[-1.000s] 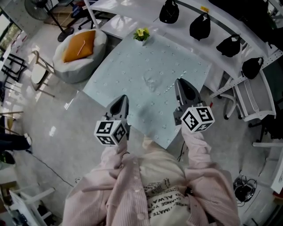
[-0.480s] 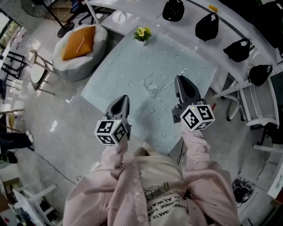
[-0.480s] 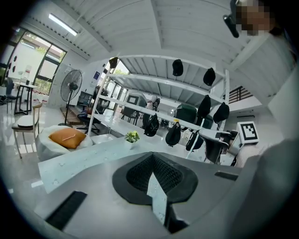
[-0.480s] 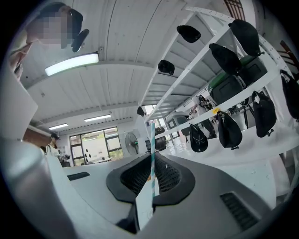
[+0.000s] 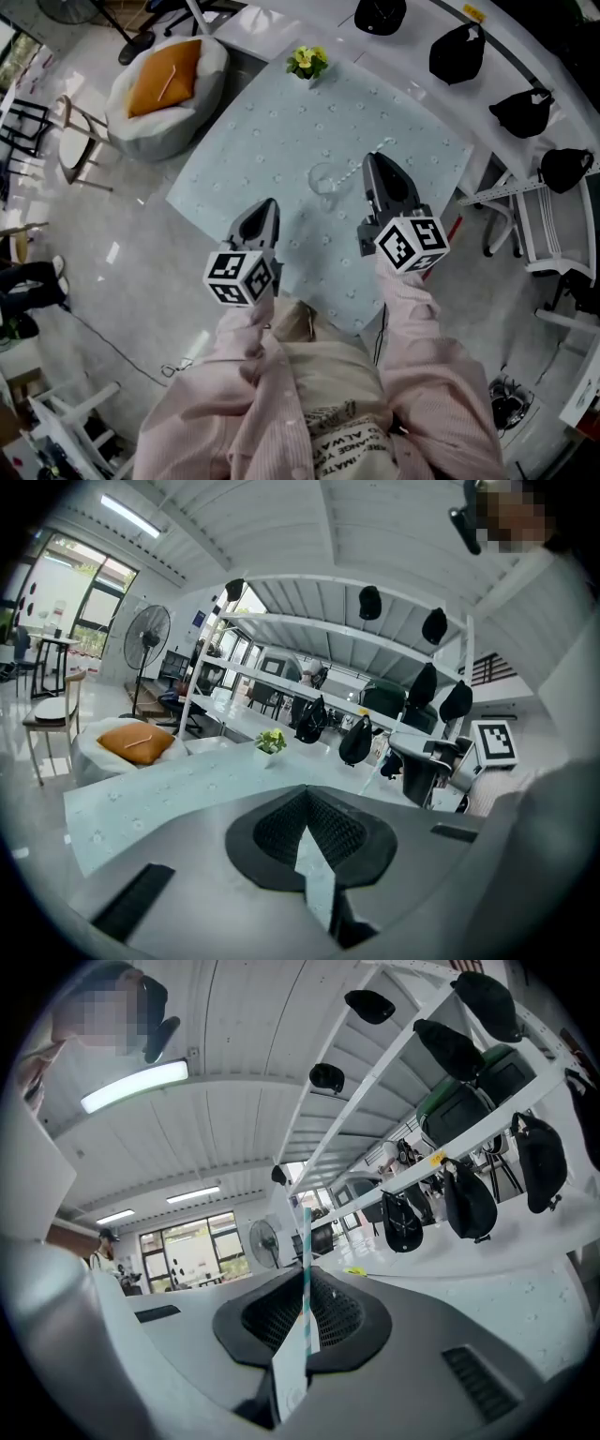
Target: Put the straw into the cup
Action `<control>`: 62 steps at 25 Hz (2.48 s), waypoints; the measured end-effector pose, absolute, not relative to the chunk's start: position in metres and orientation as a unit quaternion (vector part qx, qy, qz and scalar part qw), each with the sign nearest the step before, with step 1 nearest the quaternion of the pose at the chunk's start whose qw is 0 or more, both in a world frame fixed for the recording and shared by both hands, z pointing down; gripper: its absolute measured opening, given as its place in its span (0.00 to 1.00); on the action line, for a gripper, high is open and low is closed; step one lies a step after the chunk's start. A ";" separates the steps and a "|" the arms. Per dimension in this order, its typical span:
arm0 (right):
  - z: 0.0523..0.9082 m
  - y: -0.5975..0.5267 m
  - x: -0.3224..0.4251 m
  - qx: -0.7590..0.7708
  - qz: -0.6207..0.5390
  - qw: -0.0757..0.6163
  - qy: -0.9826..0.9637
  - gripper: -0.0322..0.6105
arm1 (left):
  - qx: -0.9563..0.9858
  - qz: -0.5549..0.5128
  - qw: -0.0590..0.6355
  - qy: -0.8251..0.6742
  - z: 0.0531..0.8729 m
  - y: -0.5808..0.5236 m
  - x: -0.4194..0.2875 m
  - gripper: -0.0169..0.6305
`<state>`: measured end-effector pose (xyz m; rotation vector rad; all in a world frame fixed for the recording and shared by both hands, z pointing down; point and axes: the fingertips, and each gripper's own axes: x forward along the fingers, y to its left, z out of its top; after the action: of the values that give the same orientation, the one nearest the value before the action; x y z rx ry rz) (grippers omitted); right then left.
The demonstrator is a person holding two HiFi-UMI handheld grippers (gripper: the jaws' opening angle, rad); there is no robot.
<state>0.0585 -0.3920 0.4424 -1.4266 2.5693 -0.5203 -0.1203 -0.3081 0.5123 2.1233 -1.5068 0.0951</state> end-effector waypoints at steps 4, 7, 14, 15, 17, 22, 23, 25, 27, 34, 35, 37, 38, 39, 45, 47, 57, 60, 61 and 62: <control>0.463 -0.406 0.049 -0.478 -0.179 0.062 0.858 0.08 | 0.786 0.042 0.285 -0.548 0.531 -0.321 -0.118 0.02; 0.481 -0.414 0.042 -0.478 -0.186 0.051 0.857 0.08 | 0.785 0.048 0.297 -0.541 0.546 -0.330 -0.117 0.02; 0.520 -0.430 0.026 -0.476 -0.194 0.028 0.857 0.08 | 0.786 0.055 0.320 -0.526 0.580 -0.345 -0.109 0.02; 0.525 -0.430 0.024 -0.474 -0.195 0.024 0.858 0.08 | 0.785 0.056 0.324 -0.525 0.584 -0.345 -0.108 0.02; 0.535 -0.431 0.018 -0.470 -0.194 0.016 0.861 0.08 | 0.784 0.058 0.330 -0.523 0.592 -0.345 -0.107 0.02; 0.555 -0.432 0.010 -0.463 -0.197 0.001 0.864 0.08 | 0.777 0.056 0.345 -0.524 0.607 -0.344 -0.105 0.02; 0.558 -0.433 0.008 -0.462 -0.196 -0.002 0.865 0.08 | 0.776 0.056 0.347 -0.524 0.609 -0.344 -0.104 0.02; 0.563 -0.434 0.006 -0.459 -0.196 -0.008 0.866 0.08 | 0.774 0.056 0.350 -0.524 0.613 -0.345 -0.104 0.02; 0.569 -0.433 0.005 -0.458 -0.196 -0.014 0.867 0.08 | 0.773 0.055 0.353 -0.524 0.616 -0.345 -0.103 0.02; 0.580 -0.431 0.001 -0.454 -0.194 -0.030 0.869 0.08 | 0.770 0.054 0.357 -0.526 0.620 -0.343 -0.101 0.02; 0.580 -0.432 0.001 -0.454 -0.194 -0.030 0.869 0.08 | 0.769 0.054 0.358 -0.527 0.620 -0.343 -0.101 0.02; 0.580 -0.433 0.000 -0.454 -0.192 -0.031 0.870 0.08 | 0.768 0.053 0.359 -0.528 0.621 -0.342 -0.102 0.02; 0.580 -0.433 0.000 -0.453 -0.189 -0.033 0.871 0.08 | 0.767 0.053 0.359 -0.529 0.621 -0.341 -0.103 0.02; 0.581 -0.432 -0.001 -0.452 -0.186 -0.036 0.871 0.08 | 0.767 0.053 0.359 -0.529 0.621 -0.341 -0.103 0.02; 0.583 -0.430 -0.003 -0.449 -0.177 -0.051 0.874 0.08 | 0.766 0.052 0.359 -0.531 0.619 -0.339 -0.105 0.02; 0.583 -0.430 -0.004 -0.447 -0.179 -0.050 0.875 0.08 | 0.766 0.051 0.359 -0.531 0.619 -0.337 -0.105 0.02; 0.571 -0.426 -0.001 -0.446 -0.179 -0.041 0.876 0.08 | 0.776 0.046 0.343 -0.528 0.602 -0.339 -0.110 0.02; 0.562 -0.421 0.003 -0.448 -0.174 -0.040 0.876 0.08 | 0.785 0.043 0.330 -0.523 0.590 -0.338 -0.109 0.02; 0.558 -0.419 0.005 -0.449 -0.172 -0.040 0.876 0.08 | 0.788 0.042 0.325 -0.521 0.585 -0.337 -0.109 0.02; 0.554 -0.418 0.007 -0.451 -0.169 -0.039 0.876 0.08 | 0.792 0.040 0.320 -0.519 0.580 -0.337 -0.109 0.02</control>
<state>0.0068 -0.4178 0.5542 -1.4524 2.8220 -0.5436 -0.1088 -0.3372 0.5799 2.0810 -1.3650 0.1057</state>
